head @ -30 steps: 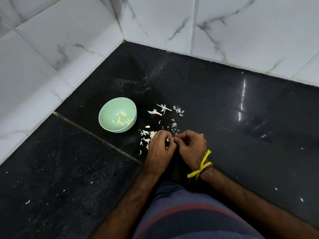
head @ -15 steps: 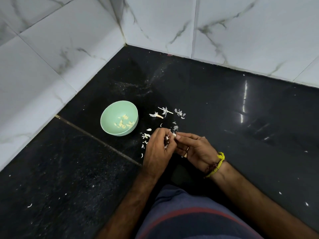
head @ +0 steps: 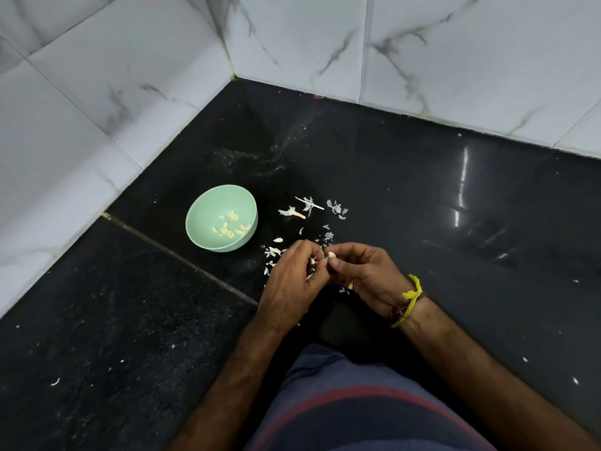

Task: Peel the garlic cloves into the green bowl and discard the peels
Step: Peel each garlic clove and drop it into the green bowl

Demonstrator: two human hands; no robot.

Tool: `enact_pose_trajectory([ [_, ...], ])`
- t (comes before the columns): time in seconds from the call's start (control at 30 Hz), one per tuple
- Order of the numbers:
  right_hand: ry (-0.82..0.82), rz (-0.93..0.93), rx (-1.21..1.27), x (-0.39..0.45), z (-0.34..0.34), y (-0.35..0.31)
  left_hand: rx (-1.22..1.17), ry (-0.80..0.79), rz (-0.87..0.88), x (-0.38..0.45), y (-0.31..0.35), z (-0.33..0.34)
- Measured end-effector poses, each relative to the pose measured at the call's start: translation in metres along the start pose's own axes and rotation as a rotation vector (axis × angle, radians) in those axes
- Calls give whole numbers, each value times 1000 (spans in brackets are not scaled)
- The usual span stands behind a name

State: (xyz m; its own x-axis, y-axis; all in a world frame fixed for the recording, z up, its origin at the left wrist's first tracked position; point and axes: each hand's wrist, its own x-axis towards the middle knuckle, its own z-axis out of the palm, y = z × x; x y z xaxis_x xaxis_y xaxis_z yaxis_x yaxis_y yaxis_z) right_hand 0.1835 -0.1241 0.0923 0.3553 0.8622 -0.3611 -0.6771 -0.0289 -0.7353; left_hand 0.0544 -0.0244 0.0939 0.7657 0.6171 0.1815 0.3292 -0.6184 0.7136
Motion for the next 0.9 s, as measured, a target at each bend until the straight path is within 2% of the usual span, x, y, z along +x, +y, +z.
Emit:
enact_pose_trajectory([
  [0.37, 129, -5, -32, 2, -1, 2, -114, 133, -160, -6, -1, 3],
  [0.5, 162, -50, -121, 0, 3, 4, -285, 190, -287, -7, 0, 1],
  [0.63, 160, -69, -124, -1, 7, 7, -403, 195, -324, -9, -3, 2],
  [0.8, 163, -60, -129, 0, 9, 8, -335, 276, -334, -11, -10, 4],
  [0.9, 185, -65, -235, 7, 16, 6, -203, 287, -300, -12, -25, 8],
])
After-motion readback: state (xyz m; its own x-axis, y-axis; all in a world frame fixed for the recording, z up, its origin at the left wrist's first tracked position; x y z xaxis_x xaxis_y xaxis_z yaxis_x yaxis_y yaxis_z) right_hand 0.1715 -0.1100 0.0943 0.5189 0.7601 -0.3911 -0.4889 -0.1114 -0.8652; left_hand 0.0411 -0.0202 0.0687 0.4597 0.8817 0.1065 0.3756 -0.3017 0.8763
